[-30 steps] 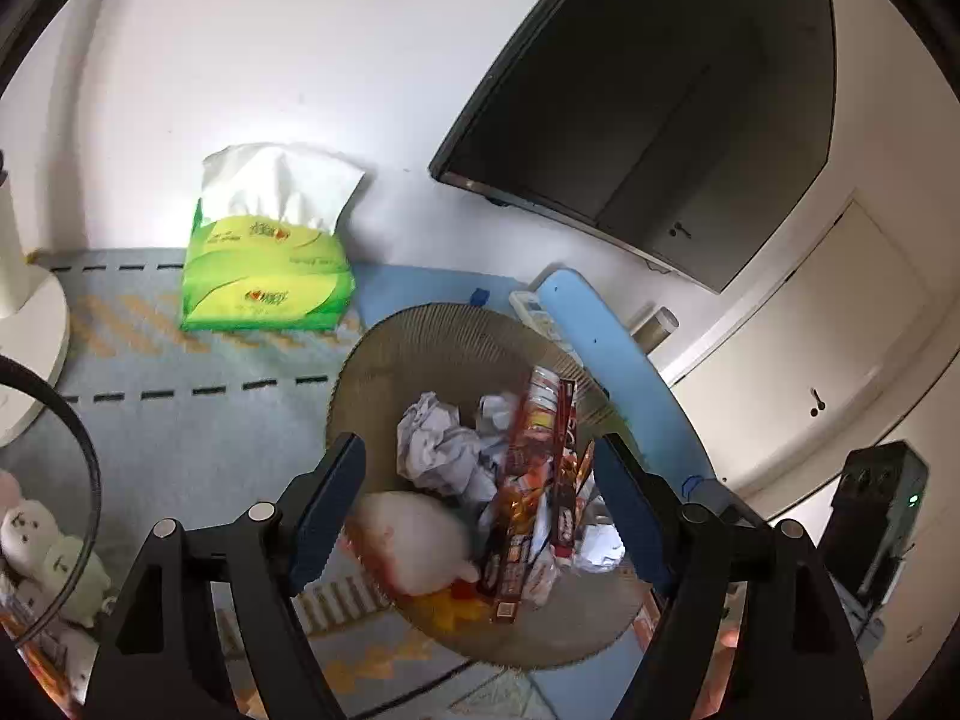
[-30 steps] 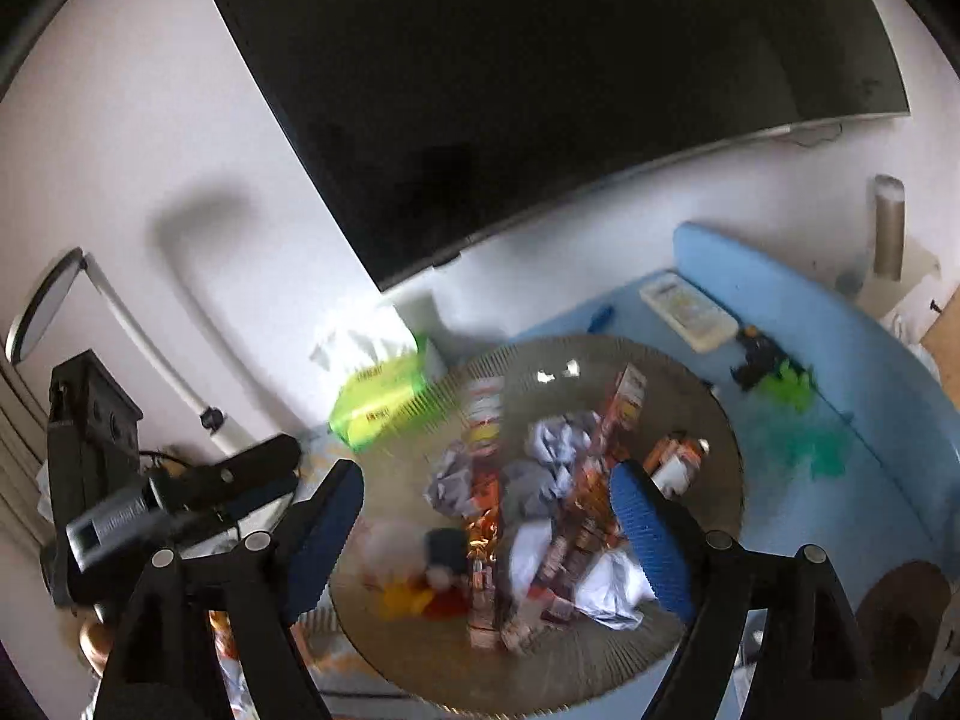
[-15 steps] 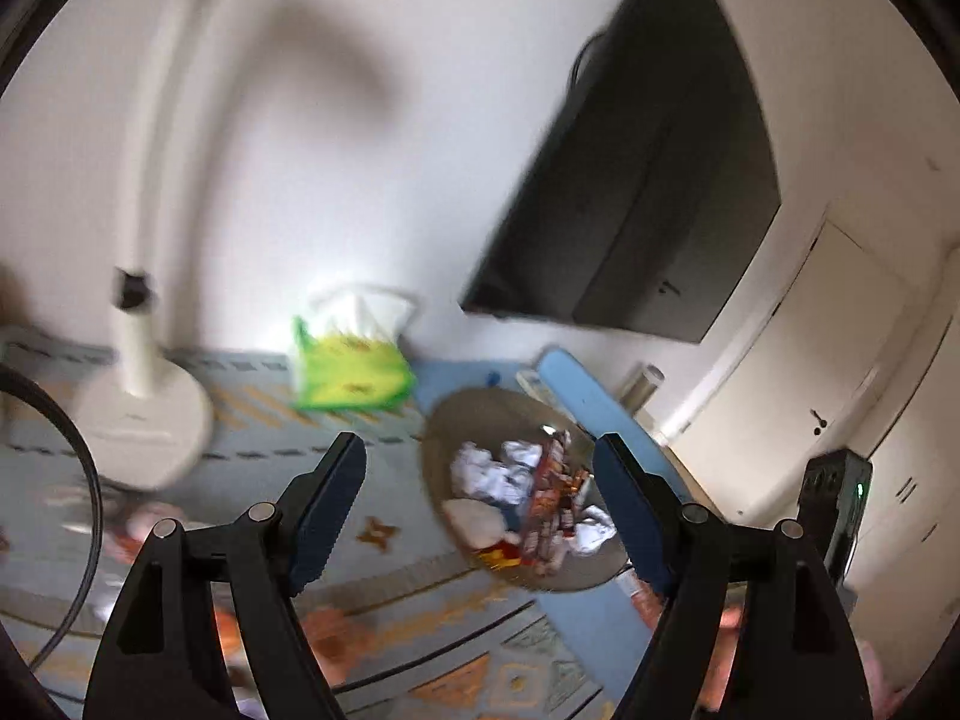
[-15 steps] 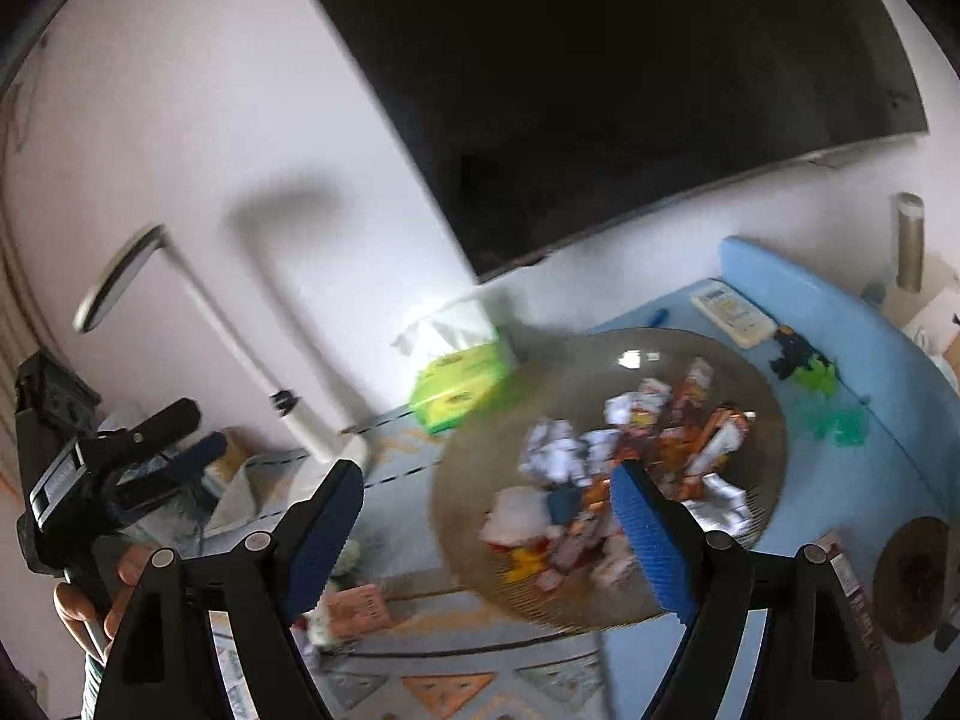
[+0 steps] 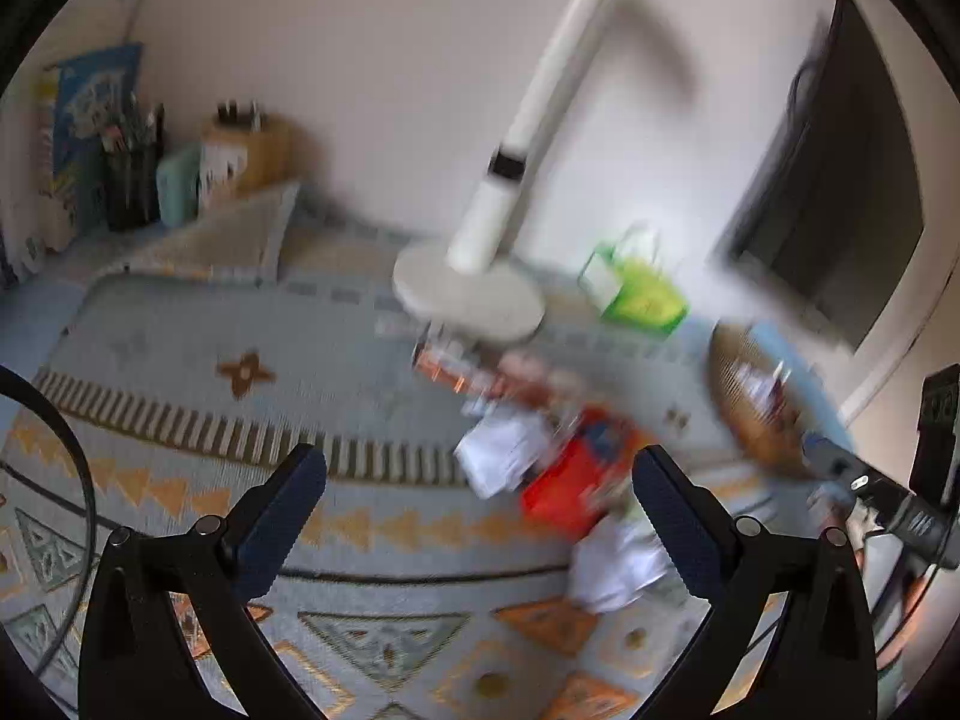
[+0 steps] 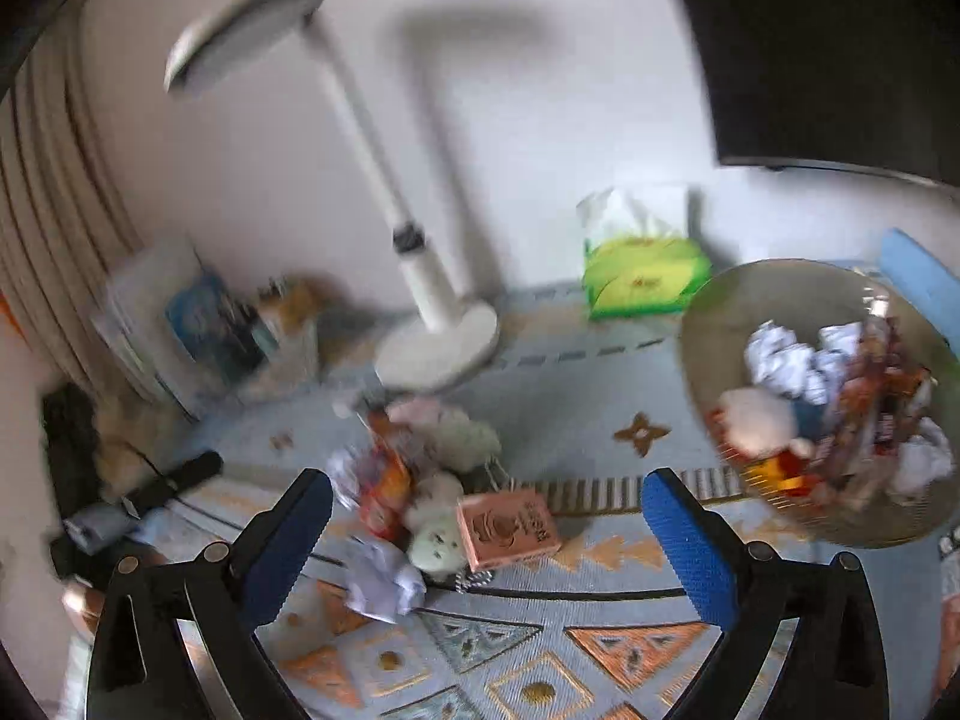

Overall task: Organize objects
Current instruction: 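Move both tools back over the rug, then grasp the pink capybara card box with the right tool while the left grasps crumpled white paper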

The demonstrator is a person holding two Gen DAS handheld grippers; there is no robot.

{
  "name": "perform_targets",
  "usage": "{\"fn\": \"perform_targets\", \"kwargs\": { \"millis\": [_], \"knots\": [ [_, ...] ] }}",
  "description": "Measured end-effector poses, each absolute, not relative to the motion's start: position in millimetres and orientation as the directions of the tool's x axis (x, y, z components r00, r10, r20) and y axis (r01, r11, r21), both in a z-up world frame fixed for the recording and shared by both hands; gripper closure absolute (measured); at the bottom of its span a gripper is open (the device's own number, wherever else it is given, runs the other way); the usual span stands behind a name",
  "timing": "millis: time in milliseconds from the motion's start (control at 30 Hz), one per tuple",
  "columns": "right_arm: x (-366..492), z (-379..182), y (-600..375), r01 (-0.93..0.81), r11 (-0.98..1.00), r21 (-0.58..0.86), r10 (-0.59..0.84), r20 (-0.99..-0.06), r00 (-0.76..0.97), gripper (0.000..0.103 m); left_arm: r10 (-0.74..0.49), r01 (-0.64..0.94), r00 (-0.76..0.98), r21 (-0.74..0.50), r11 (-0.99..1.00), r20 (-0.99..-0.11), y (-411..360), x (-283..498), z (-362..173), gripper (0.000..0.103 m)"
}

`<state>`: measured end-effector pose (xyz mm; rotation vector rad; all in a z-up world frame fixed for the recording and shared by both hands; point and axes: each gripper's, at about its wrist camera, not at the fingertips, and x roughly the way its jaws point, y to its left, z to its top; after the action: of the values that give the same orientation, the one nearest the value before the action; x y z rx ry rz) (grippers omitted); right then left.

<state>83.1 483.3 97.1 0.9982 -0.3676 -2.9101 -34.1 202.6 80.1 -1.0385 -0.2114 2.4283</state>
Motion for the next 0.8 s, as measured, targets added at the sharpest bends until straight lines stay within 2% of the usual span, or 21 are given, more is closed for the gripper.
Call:
{"fn": "perform_targets", "kwargs": {
  "millis": [67,133,167,233,300,367,567,633,800],
  "knots": [
    [74,60,459,-0.017,-0.993,0.118,-0.063,-0.638,-0.768,0.0,0.464,-0.401,-0.525,-0.274,-0.874,-0.713,214,-43,58,0.001],
    [68,34,451,-0.023,-0.996,0.084,-0.04,-0.678,-0.734,0.002,0.43,-0.438,-0.473,-0.218,-0.872,-0.769,224,-52,35,0.001],
    [67,23,450,-0.024,-0.995,0.094,-0.047,-0.688,-0.724,0.007,0.42,-0.447,-0.474,-0.2,-0.872,-0.773,226,-53,33,0.001],
    [68,19,452,-0.03,-0.995,0.098,-0.047,-0.696,-0.716,0.01,0.428,-0.462,-0.484,-0.192,-0.866,-0.763,229,-60,33,0.001],
    [76,24,456,-0.019,-0.993,0.113,-0.059,-0.652,-0.756,0.01,0.474,-0.489,-0.45,-0.236,-0.84,-0.757,235,-71,35,0.001],
    [77,22,459,-0.03,-0.992,0.12,-0.056,-0.651,-0.757,0.01,0.512,-0.491,-0.418,-0.287,-0.822,-0.751,242,-85,32,0.001],
    [64,14,450,-0.088,-0.996,0.027,0.044,-0.694,-0.719,0.025,0.634,-0.42,-0.382,-0.485,-0.767,-0.672,245,-106,17,0.001],
    [58,10,454,-0.118,-0.992,0.035,0.059,-0.709,-0.702,0.029,0.632,-0.433,-0.383,-0.474,-0.767,-0.674,249,-103,15,0.002],
    [59,8,478,-0.235,-0.967,0.093,0.099,-0.715,-0.692,0.03,0.625,-0.437,-0.404,-0.459,-0.773,-0.668,250,-100,15,0.002]
  ]
}}
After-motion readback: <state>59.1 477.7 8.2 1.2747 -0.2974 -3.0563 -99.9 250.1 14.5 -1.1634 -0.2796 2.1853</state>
